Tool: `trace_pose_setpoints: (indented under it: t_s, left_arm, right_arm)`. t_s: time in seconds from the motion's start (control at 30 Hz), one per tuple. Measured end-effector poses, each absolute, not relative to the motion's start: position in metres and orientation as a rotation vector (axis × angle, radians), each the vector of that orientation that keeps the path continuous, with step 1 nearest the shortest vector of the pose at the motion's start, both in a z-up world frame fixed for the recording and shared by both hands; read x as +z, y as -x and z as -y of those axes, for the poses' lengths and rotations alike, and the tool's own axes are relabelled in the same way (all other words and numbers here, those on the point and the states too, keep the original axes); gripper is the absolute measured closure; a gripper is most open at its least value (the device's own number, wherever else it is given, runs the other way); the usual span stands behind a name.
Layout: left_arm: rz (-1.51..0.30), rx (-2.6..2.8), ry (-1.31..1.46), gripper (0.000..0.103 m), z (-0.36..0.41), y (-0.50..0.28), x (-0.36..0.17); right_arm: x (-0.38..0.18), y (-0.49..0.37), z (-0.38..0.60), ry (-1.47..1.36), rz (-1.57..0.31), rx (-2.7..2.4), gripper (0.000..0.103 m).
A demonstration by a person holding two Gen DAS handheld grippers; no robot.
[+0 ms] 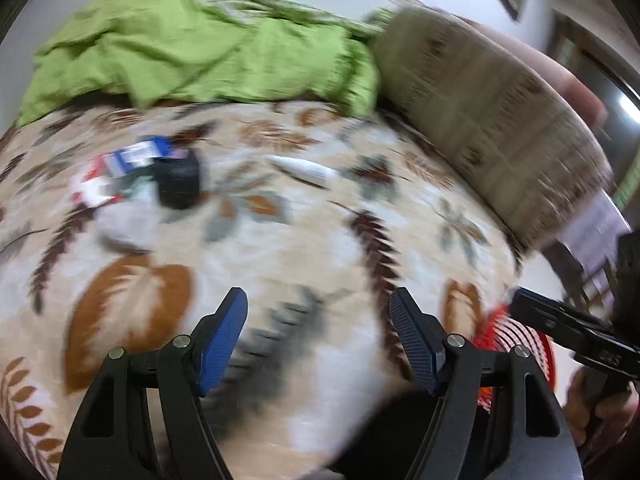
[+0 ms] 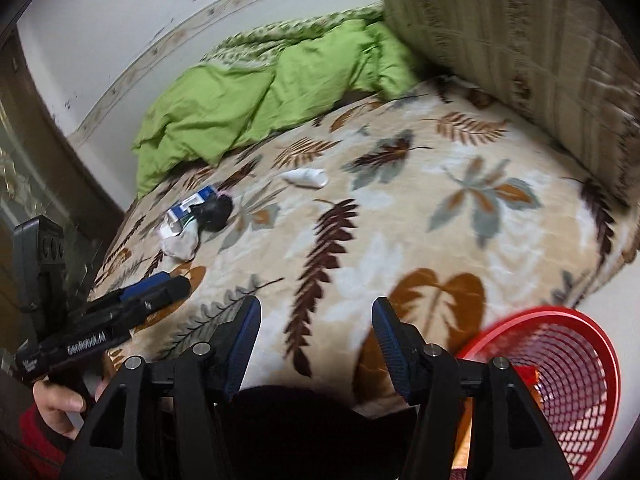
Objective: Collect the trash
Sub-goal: 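Grasp the white sock with the left tool, then grasp the white spray bottle with the right tool while the left tool holds the sock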
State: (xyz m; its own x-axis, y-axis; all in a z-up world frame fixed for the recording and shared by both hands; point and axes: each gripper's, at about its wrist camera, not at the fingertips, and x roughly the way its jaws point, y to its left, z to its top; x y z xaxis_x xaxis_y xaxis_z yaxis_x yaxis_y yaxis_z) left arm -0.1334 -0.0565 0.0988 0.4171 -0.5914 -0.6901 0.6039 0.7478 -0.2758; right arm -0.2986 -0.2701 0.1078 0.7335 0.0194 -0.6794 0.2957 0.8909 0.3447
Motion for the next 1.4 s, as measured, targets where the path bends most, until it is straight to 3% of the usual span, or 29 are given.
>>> trace_pose_setpoints:
  t_s: [0.27,0.57,0.6,0.67,0.77,1.1,1.27,1.4]
  left_arm:
    - [-0.848,-0.435,0.044,0.03,0.0,0.046,0.088]
    - [-0.966,-0.347,0.072,0.031,0.015,-0.026,0.033]
    - [-0.96,-0.337,0.07,0.032,0.015,-0.027,0.03]
    - [-0.956,-0.341,0.059,0.053,0.018,-0.03,0.024]
    - [-0.97,-0.357,0.07,0.066,0.017,-0.033,0.016]
    - [-0.87,-0.366,0.029,0.069,0.016,-0.011,0.034]
    - [-0.886,-0.377,0.038,0.068,0.015,-0.015,0.031]
    - [-0.887,-0.388,0.032,0.068,0.017,-0.015,0.03]
  right_arm:
    - [0.108,0.268,0.262,-0.417,-0.748,-0.11,0.039]
    - [0.104,0.233,0.276,-0.407,-0.774,-0.081,0.039]
    - [0.105,0.227,0.278,-0.399,-0.775,-0.077,0.039]
    - [0.106,0.208,0.283,-0.375,-0.789,-0.055,0.039]
    - [0.104,0.174,0.29,-0.34,-0.809,-0.024,0.037]
    - [0.059,0.029,0.33,-0.17,-0.902,0.026,0.036]
    - [0.039,-0.015,0.35,-0.258,-0.963,0.095,0.036]
    - [0.024,-0.032,0.343,-0.225,-1.025,0.114,0.056]
